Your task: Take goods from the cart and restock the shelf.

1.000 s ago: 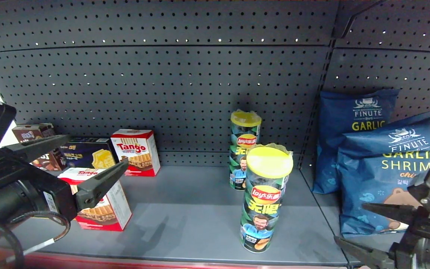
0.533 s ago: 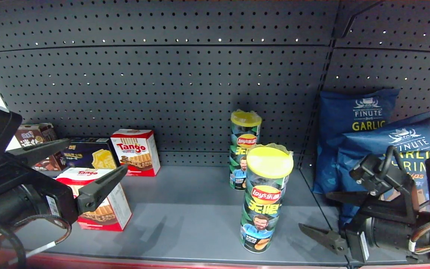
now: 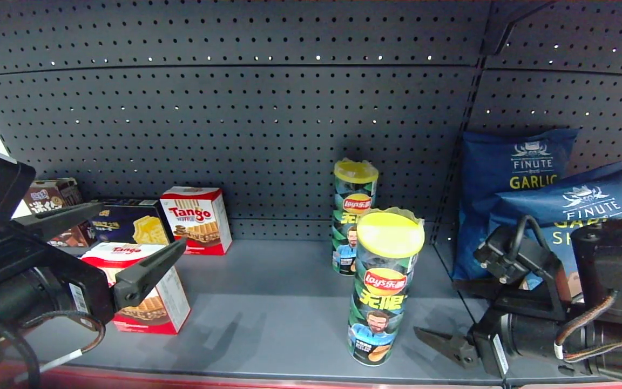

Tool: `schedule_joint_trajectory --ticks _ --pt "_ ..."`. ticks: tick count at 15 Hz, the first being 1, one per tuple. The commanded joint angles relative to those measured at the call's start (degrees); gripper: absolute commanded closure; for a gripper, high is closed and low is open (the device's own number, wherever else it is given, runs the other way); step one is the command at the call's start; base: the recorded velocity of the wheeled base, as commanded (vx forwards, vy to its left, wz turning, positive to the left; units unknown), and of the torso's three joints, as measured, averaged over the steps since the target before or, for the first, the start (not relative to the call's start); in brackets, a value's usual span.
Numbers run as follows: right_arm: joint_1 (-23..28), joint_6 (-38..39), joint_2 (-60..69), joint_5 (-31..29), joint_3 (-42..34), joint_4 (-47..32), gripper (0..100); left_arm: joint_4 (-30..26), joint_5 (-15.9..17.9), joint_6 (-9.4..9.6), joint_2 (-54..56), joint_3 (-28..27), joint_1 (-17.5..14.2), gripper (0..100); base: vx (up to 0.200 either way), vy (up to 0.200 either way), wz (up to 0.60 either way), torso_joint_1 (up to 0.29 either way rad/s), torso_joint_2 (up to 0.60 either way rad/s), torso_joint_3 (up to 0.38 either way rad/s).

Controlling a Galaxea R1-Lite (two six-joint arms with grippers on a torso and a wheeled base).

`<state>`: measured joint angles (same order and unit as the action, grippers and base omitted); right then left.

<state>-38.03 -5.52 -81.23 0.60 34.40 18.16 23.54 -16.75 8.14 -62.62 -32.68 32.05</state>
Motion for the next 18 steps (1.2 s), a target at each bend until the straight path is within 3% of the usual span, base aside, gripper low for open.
schedule_joint_trajectory --ticks 1,18 --pt "-0.11 -0.01 -1.74 0.02 1.28 0.03 0 0.01 -0.04 -0.15 -0.13 -0.01 -0.06 0 0.000 0.000 0.00 0.000 0.00 0.000" --pt "0.51 -0.10 -6.84 -0.07 4.36 0.47 0 0.10 0.05 -0.41 -0.04 -0.01 -0.06 0 0.000 0.000 0.00 0.000 0.00 0.000"
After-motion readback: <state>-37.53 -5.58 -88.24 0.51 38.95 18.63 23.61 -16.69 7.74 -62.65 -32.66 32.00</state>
